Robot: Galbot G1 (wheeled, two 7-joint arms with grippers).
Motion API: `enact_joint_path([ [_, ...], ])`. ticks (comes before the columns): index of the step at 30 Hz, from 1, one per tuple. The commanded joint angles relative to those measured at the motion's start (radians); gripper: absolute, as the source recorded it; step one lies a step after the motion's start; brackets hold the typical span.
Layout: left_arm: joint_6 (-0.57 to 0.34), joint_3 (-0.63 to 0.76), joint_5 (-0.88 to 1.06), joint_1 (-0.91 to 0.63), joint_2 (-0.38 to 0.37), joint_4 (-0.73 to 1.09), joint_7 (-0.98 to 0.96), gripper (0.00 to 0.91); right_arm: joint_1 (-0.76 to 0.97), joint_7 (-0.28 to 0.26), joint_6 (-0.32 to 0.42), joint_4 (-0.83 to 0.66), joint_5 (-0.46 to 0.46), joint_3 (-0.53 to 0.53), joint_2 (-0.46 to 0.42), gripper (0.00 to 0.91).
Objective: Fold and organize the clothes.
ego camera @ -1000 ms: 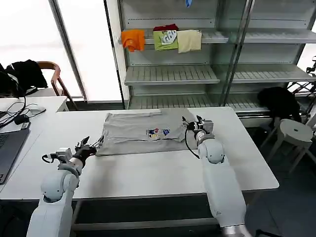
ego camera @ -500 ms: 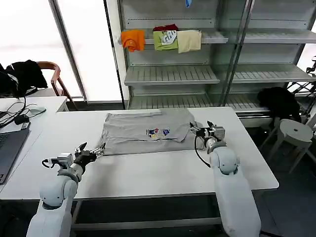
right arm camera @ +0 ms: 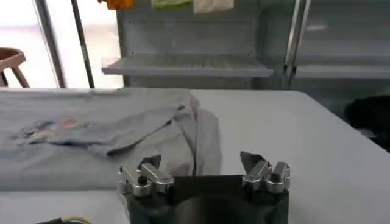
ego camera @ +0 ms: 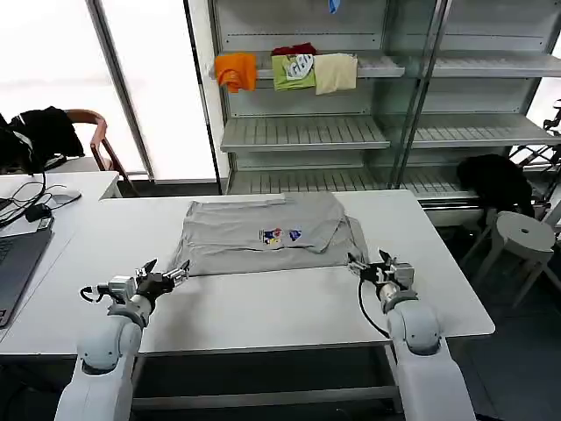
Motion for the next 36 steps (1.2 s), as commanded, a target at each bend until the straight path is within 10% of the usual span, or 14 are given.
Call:
enact_joint_path([
  [1, 0.002, 0.005, 0.020, -0.003, -0.006, 0.025, 0.004, 0.877, -0.042, -0.007, -0.006, 0.001, -0.021, 0.006, 0.004, 0.000],
  [6, 0.001, 0.007, 0.025, -0.013, -0.005, 0.046, 0.008, 0.564, -0.019, -0.003, -0.005, -0.019, -0.032, -0.005, 0.018, 0.000],
  [11, -0.005, 0.006, 0.022, -0.023, 0.001, 0.070, 0.015, 0.020, -0.003, 0.000, -0.005, -0.029, -0.038, -0.019, 0.027, 0.000],
  [36, -0.024, 0.005, -0.006, -0.010, 0.017, 0.076, 0.048, 0.000, -0.005, 0.009, -0.007, 0.006, -0.025, -0.035, 0.026, 0.000],
])
